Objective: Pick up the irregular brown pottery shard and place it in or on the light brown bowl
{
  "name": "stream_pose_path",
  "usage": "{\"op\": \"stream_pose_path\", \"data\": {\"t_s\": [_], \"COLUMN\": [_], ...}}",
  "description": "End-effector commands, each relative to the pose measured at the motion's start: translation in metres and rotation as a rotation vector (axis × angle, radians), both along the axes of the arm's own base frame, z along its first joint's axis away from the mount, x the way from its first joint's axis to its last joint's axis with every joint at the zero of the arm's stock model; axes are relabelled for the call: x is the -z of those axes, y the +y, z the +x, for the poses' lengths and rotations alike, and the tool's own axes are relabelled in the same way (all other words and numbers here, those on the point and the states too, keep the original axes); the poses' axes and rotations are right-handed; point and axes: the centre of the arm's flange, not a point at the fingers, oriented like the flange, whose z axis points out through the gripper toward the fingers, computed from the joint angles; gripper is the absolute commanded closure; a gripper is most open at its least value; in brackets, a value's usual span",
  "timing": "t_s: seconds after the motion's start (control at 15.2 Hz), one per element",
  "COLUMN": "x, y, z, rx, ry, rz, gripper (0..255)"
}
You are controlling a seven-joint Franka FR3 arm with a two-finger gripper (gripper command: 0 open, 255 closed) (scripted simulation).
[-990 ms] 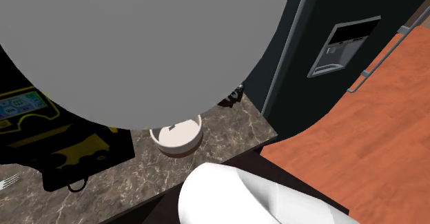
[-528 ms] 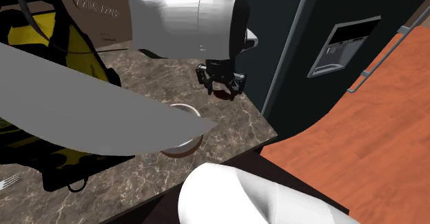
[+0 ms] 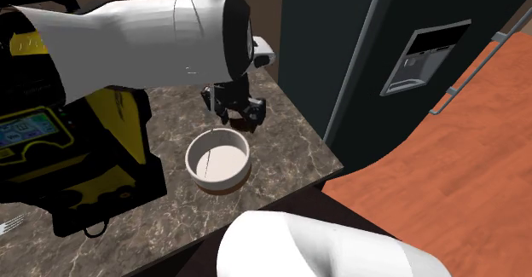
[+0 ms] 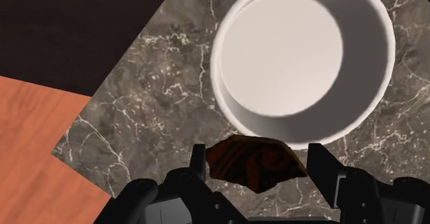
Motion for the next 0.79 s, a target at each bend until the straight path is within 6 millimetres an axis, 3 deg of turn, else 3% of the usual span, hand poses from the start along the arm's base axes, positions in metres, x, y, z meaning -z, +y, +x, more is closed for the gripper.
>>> {"op": "stream_pose_path", "data": {"t_s": [0.0, 0.2, 0.73], "x": [0.000, -0.002, 0.040], "y": [0.012, 0.038, 0.038], "z": [-0.025, -0.066, -0.066], "rx": [0.002, 0.002, 0.002], "ry": [0.000, 0.000, 0.000], "rz": [0.000, 0.000, 0.000], "gripper": [255, 255, 255]}}
